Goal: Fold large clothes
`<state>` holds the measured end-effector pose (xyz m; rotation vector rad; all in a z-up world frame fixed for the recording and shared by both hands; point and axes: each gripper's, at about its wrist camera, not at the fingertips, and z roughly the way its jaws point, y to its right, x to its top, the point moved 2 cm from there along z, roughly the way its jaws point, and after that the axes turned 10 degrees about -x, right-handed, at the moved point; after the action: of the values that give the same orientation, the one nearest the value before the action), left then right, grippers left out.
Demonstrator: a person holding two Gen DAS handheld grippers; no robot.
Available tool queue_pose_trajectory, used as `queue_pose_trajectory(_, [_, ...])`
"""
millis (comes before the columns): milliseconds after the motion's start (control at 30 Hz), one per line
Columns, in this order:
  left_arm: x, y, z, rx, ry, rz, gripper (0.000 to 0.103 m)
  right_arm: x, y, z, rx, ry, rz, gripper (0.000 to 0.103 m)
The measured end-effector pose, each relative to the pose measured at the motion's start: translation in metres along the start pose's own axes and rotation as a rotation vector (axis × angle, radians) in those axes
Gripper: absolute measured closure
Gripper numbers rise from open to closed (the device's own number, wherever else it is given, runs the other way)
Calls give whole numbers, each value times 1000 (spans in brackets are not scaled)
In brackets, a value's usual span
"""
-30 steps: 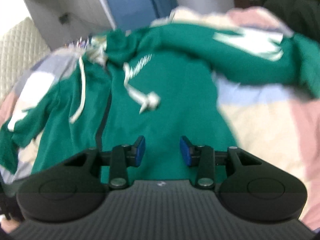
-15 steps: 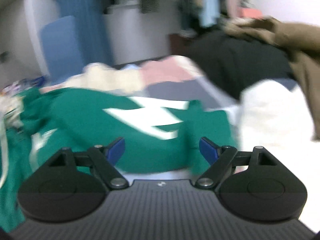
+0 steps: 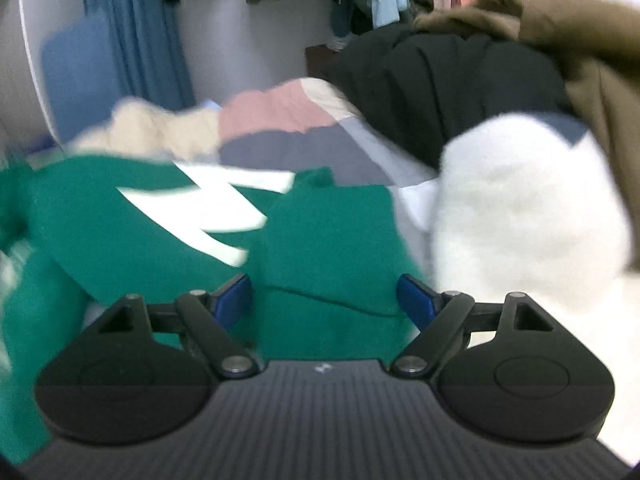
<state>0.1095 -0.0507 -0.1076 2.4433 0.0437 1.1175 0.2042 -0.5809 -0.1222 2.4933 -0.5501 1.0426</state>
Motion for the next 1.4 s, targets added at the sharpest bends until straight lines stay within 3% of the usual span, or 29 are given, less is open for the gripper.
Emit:
queue_pose_trajectory(33, [0, -1, 1, -4, 0, -8, 40, -2, 1, 5, -33, -12, -13, 26])
queue_pose_trajectory(100, [0, -3, 0, -10, 3, -22, 40, -1, 10, 8, -38, -17, 30, 48])
queue_pose_trajectory(200, [2, -5, -2, -11, 15, -26, 40, 8, 26, 0, -35, 4, 104, 62])
queue_pose_trajectory(267, [2, -6, -5, -10, 23, -26, 40, 22, 33, -7, -16, -4, 123, 67])
queue_pose_trajectory(367, [2, -7, -9, -11, 27, -25, 40, 50, 41, -39, 13, 58, 100, 70])
queue_pose_trajectory(633, [13, -13, -36, -25, 93, -8, 40, 127, 53, -177, 315, 165, 100, 71])
queue_pose_trajectory(800, [19, -19, -54, -66, 125, -43, 40, 138, 29, -273, 520, 183, 20, 71])
queue_pose_trajectory(967, [30, -32, -82, -114, 188, -60, 40, 116, -32, -337, 659, 115, -190, 71])
queue_pose_trajectory(1100, [29, -49, -93, -129, 223, -130, 40, 68, -97, -359, 759, 13, -336, 69])
queue_pose_trajectory(1200, [28, -59, -95, -160, 232, -182, 40, 25, -145, -359, 826, -54, -400, 66])
queue_pose_trajectory(1300, [28, -66, -97, -163, 246, -211, 40, -13, -185, -347, 886, -166, -373, 61])
queue_pose_trajectory(1400, [27, -70, -100, -173, 259, -228, 40, -38, -214, -329, 879, -249, -355, 57])
